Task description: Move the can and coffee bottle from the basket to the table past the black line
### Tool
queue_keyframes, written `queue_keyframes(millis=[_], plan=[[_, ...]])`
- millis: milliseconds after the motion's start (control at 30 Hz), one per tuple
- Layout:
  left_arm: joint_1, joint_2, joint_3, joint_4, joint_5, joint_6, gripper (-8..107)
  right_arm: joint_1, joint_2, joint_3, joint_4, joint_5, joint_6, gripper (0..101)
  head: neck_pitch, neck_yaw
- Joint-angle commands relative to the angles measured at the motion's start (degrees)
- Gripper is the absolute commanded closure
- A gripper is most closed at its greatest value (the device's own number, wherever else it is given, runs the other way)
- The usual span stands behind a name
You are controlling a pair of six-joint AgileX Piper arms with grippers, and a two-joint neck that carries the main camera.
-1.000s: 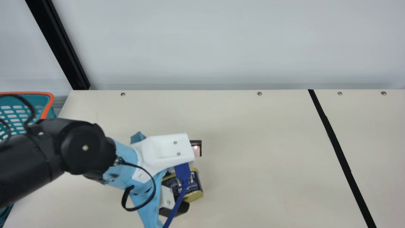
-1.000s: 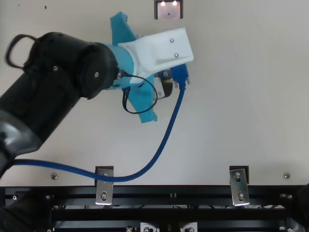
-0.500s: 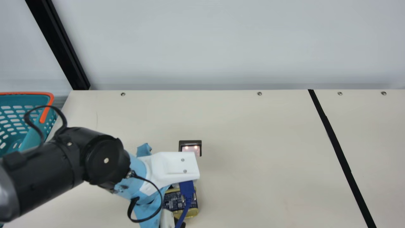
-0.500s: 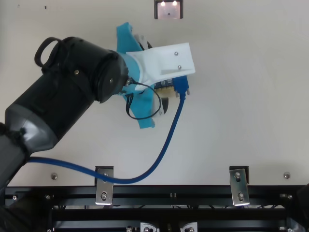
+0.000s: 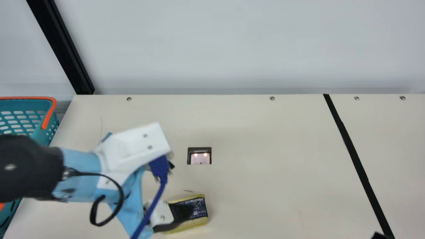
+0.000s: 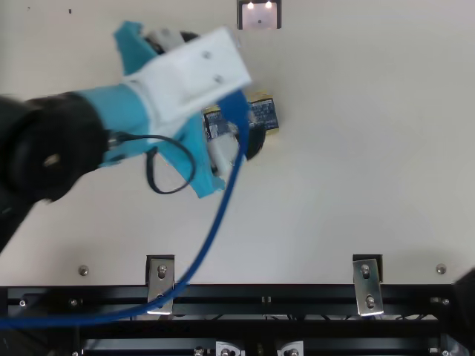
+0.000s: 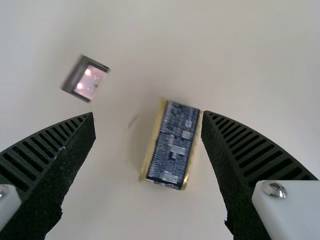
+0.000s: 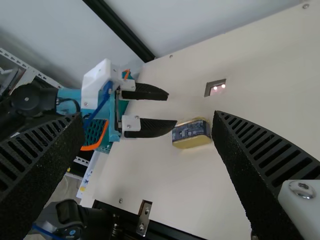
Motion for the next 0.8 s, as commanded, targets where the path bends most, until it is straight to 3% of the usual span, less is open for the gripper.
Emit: queue_keyframes(millis=[0,167,200,400,567,767], plan=[[1.25,-3.78,2.38,-2.05,-5.87,0.19,9,0.69,3.63,-1.18,-0.65,-1.33,-0.76,0,-0.41,-0.07],[3.50,-8.87,8.48,-5.45,-20.14,-3.70,9,2.47,11.21,-4.34,-1.40,-4.49,-2.82,0,-0.41,-0.07],[3.08,-7.39,5.95,-4.61,-10.88,-1.37,9,2.27,8.18,-3.55,-1.35,-3.62,-2.38,0,-0.41,-0.07],[3.47,-8.89,8.43,-5.35,-19.93,-3.46,9,2.47,11.46,-4.35,-1.36,-5.14,-2.99,0,-0.41,-0.07],[3.47,-8.89,8.43,-5.53,-20.17,-3.68,9,1.74,11.58,-4.29,-0.51,-5.23,-3.80,0,-0.41,-0.07],[3.52,-9.60,8.04,0.87,-22.45,-7.51,9,-0.31,16.52,-5.49,-3.14,-4.60,-6.60,0,-0.41,-0.07]])
